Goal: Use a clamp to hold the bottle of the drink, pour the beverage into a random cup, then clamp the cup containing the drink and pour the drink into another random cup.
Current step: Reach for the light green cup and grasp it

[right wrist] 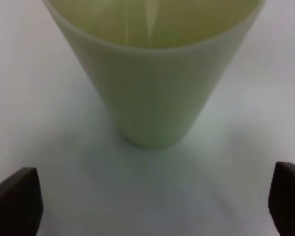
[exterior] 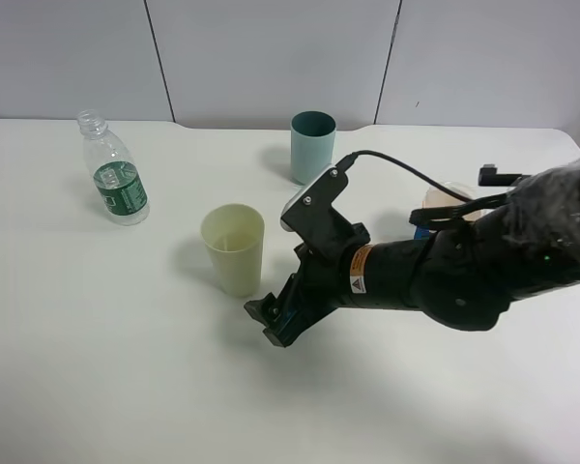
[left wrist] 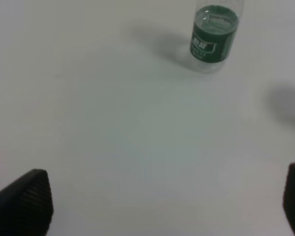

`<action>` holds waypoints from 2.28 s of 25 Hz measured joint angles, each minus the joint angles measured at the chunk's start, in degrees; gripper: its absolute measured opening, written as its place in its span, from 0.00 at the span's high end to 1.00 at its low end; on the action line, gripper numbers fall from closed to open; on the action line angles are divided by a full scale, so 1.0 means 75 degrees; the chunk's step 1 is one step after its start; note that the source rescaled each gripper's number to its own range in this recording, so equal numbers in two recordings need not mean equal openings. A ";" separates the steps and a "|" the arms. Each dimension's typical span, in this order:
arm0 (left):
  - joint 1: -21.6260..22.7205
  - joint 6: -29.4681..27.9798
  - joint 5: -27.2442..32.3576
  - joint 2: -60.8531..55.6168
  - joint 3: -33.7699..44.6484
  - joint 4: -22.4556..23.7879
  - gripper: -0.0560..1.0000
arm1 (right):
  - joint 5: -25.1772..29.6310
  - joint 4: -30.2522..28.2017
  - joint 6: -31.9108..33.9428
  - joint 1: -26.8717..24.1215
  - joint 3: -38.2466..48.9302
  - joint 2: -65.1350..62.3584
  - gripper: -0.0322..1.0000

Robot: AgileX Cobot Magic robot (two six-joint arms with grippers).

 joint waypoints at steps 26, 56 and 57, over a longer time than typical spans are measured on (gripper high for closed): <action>0.0000 0.0000 0.0000 0.0000 0.0000 0.0000 0.12 | -0.5815 -0.0118 -0.1160 -0.0419 -0.0016 0.2715 0.00; 0.0000 0.0000 0.0000 0.0000 0.0000 0.0008 0.12 | -0.6051 -0.1124 -0.0941 -0.0454 -0.0959 0.3551 0.00; 0.0000 0.0000 0.0000 0.0000 0.0000 0.0008 0.12 | -0.6051 -0.1124 -0.0931 -0.0454 -0.0959 0.3551 0.00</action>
